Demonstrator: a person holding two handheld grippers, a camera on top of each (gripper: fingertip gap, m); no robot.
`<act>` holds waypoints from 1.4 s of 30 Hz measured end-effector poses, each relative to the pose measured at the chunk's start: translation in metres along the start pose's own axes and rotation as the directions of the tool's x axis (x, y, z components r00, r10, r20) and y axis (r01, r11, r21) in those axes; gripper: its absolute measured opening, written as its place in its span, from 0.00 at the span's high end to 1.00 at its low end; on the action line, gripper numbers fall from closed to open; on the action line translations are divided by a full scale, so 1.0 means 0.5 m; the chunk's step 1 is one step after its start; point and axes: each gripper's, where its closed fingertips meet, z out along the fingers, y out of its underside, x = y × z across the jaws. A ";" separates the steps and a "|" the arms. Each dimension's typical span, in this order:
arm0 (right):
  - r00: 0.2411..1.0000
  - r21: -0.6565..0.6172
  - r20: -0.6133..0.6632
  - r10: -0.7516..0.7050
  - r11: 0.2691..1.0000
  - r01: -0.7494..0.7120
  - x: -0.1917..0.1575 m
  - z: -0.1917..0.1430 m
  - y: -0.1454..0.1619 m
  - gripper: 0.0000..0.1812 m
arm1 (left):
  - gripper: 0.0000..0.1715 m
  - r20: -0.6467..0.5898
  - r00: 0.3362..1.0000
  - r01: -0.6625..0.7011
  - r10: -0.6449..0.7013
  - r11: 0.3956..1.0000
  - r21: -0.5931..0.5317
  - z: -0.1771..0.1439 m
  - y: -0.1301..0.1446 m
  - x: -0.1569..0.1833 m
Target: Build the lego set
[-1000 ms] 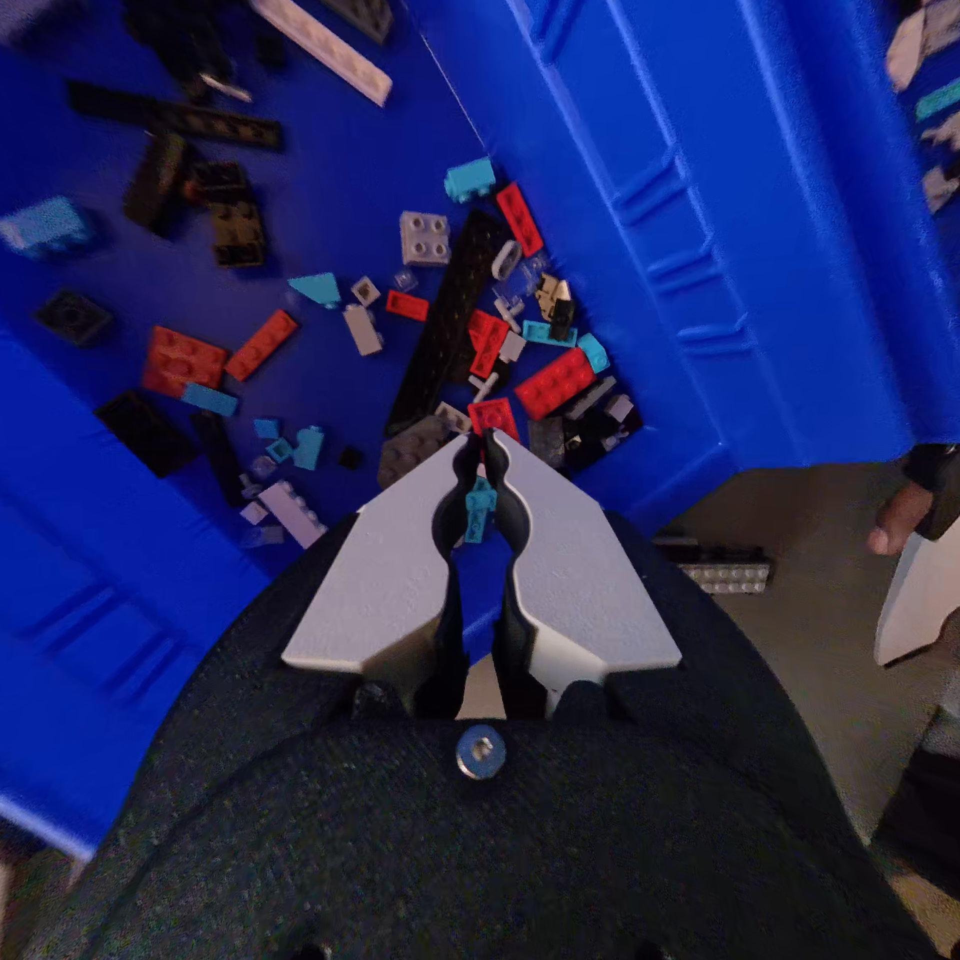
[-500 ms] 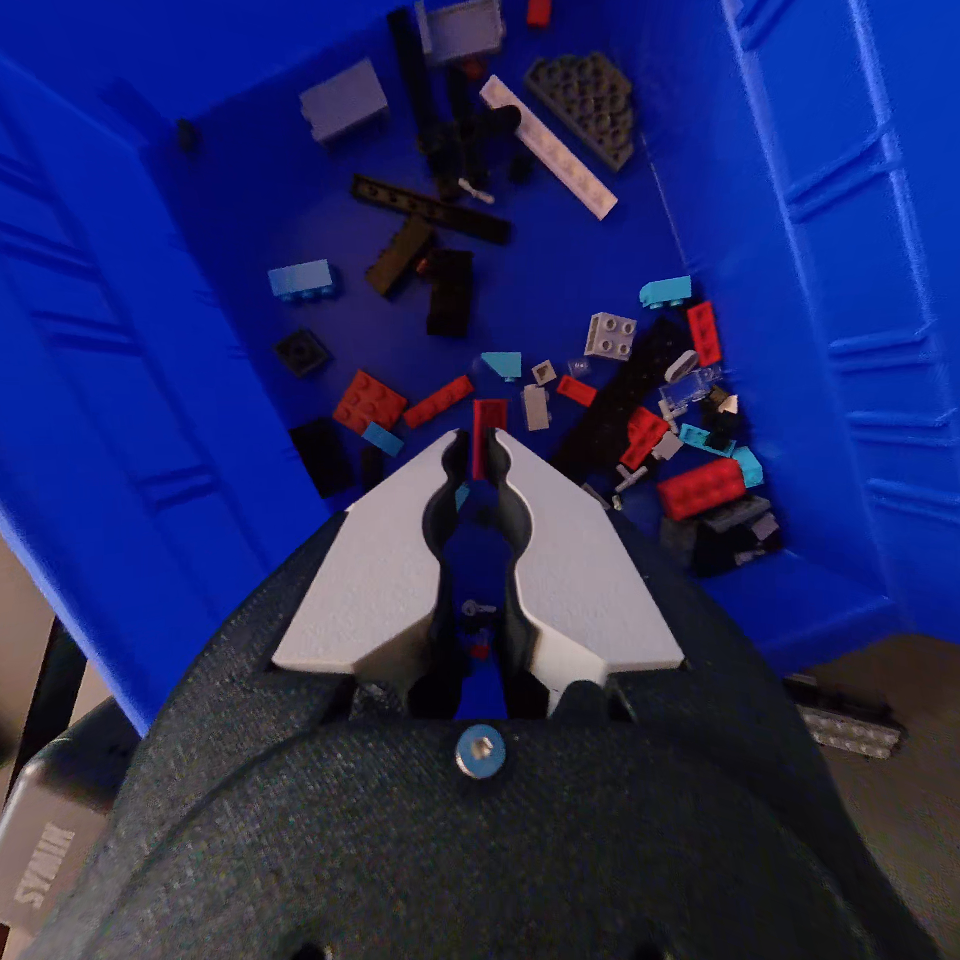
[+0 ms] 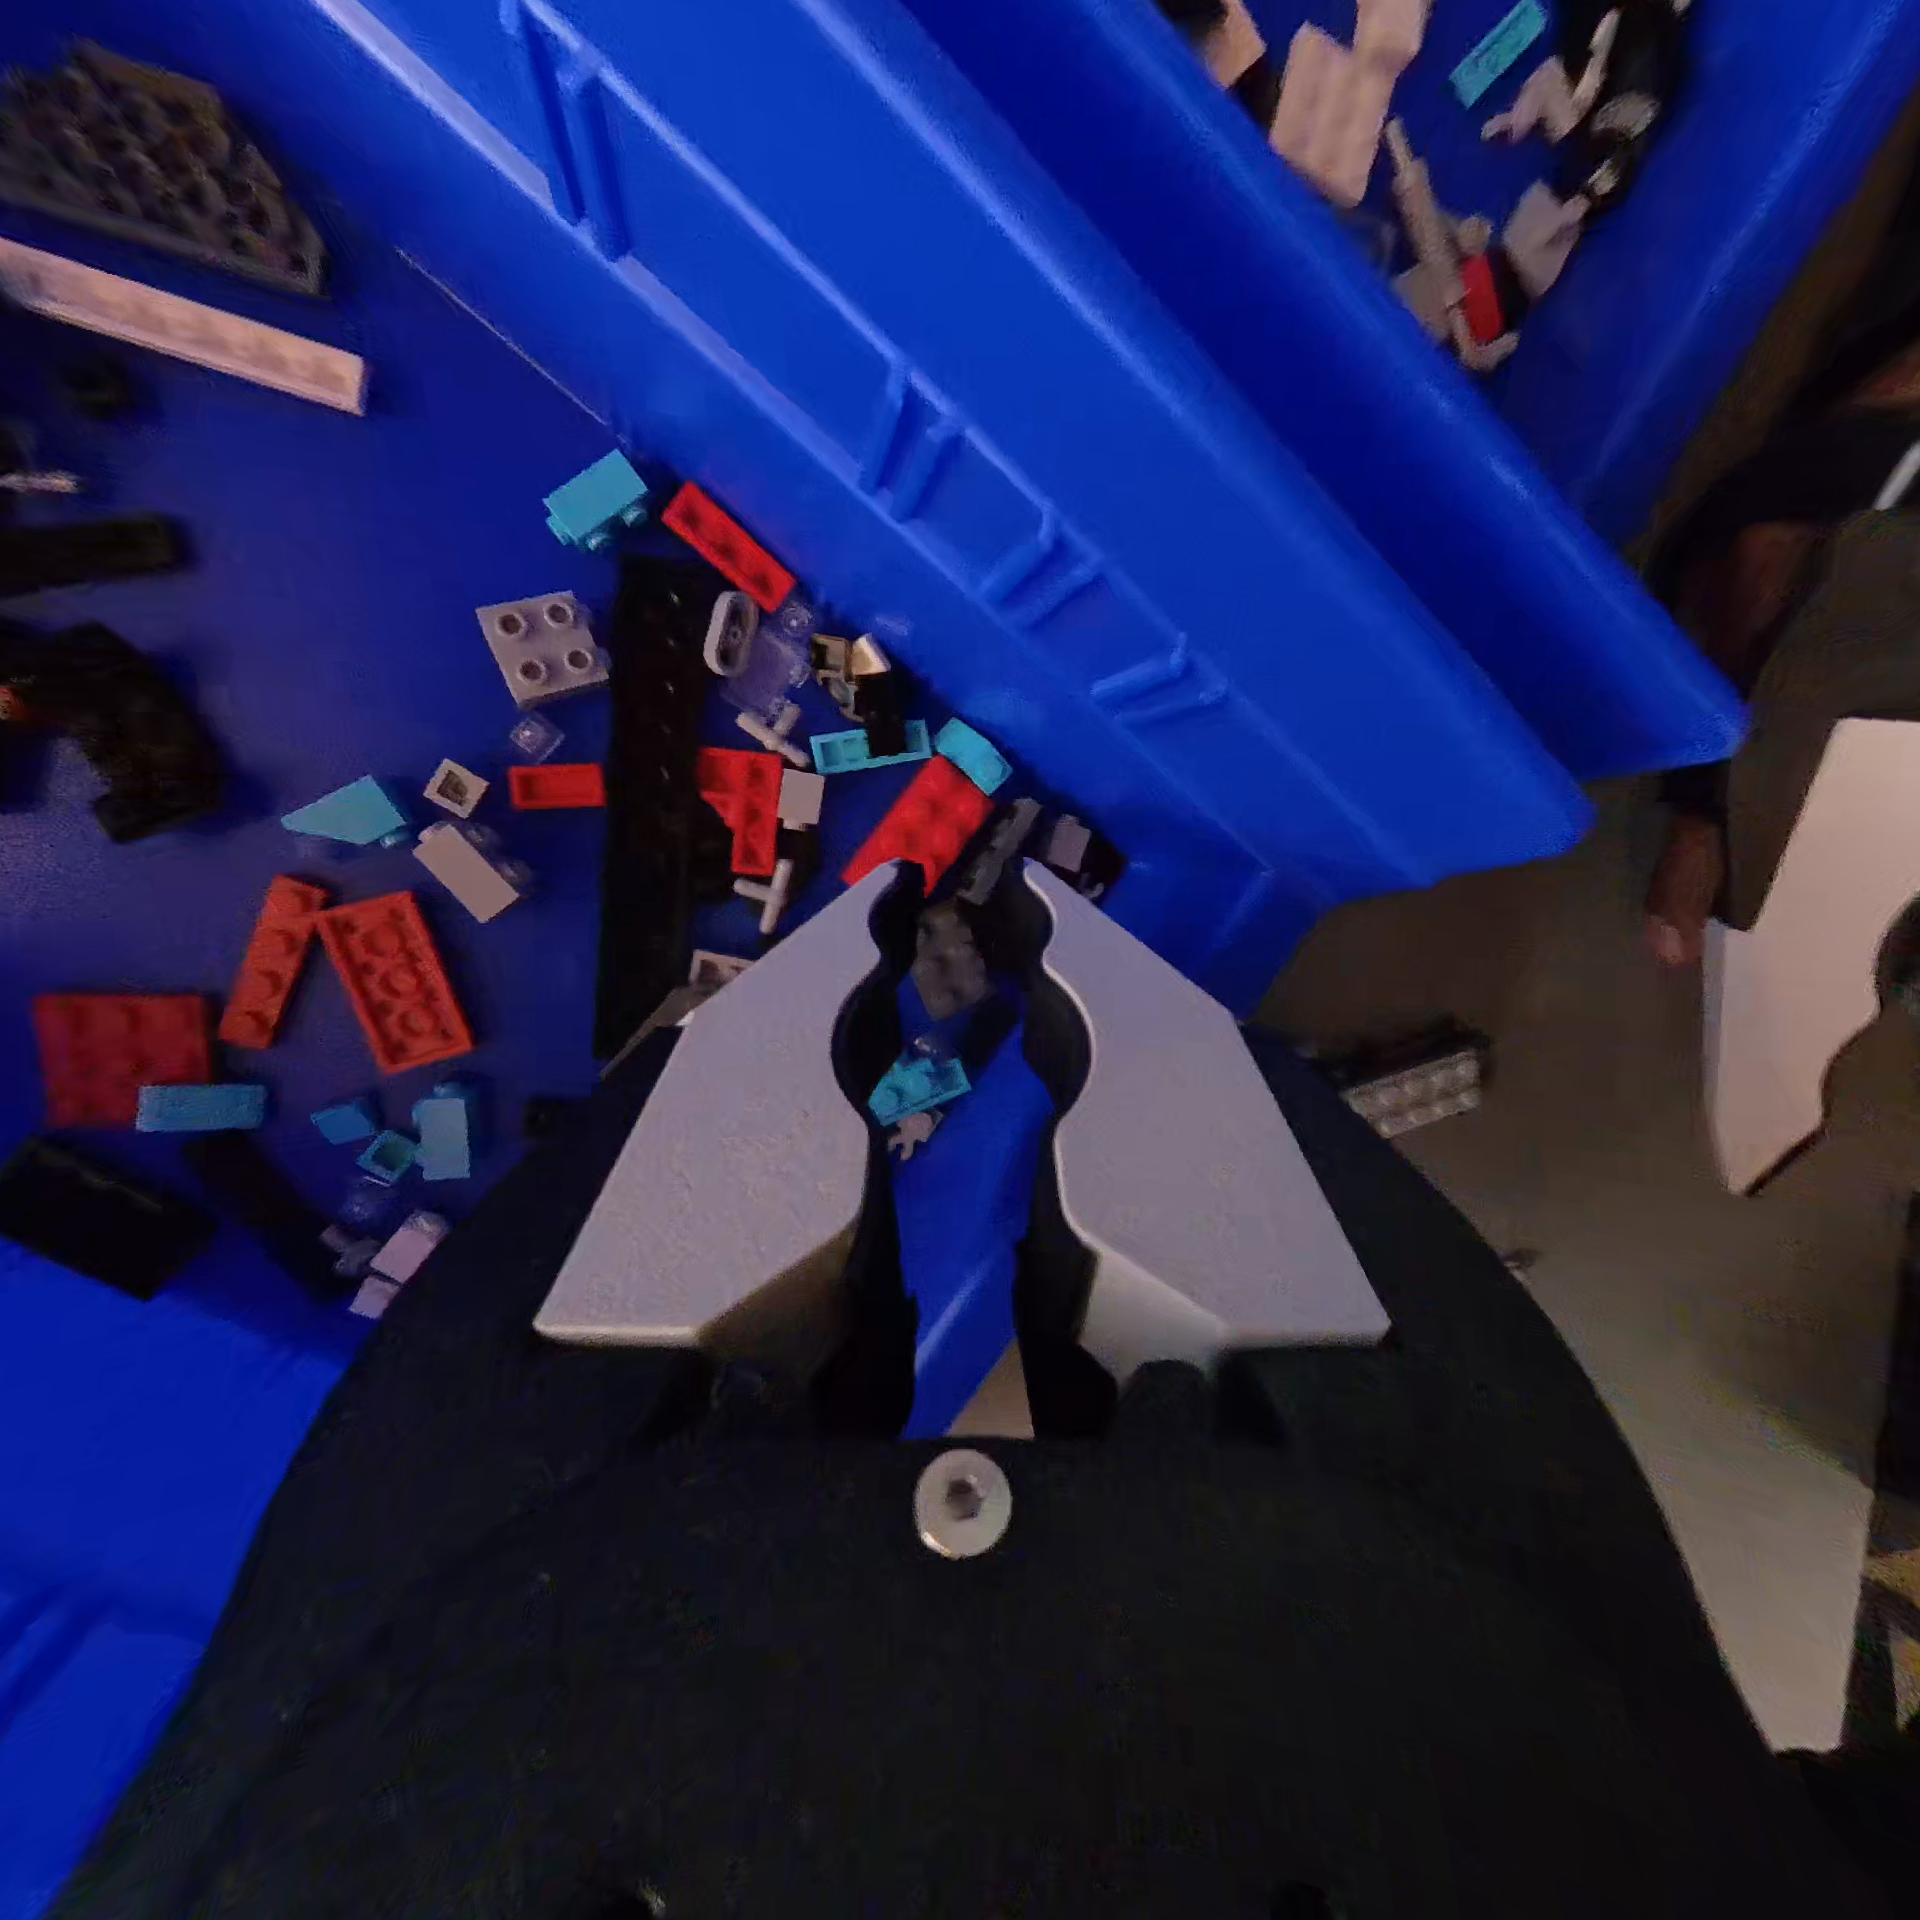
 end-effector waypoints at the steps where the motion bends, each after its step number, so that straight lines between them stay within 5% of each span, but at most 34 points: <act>1: 1.000 0.001 0.000 0.002 1.000 -0.002 0.000 0.000 0.000 0.80 | 0.90 0.011 1.000 -0.002 0.002 1.000 -0.016 0.006 0.001 -0.006; 8: 1.000 0.004 0.004 0.004 1.000 -0.004 0.000 -0.001 -0.001 0.80 | 0.89 0.036 0.999 -0.013 0.015 0.997 -0.076 0.026 0.003 -0.030; 23: 1.000 0.003 0.002 0.009 1.000 -0.009 0.002 0.000 -0.001 0.80 | 0.92 0.151 0.984 0.095 -0.094 0.995 0.000 0.005 -0.001 -0.092; 38: 1.000 0.003 0.001 0.007 1.000 -0.007 0.002 0.000 -0.001 0.80 | 0.93 0.097 0.992 0.082 -0.080 0.996 -0.019 0.006 0.006 -0.058; 42: 1.000 0.001 -0.001 0.005 1.000 -0.005 0.001 0.001 -0.001 0.80 | 0.93 0.140 0.988 0.064 -0.069 0.997 0.041 -0.007 -0.031 -0.077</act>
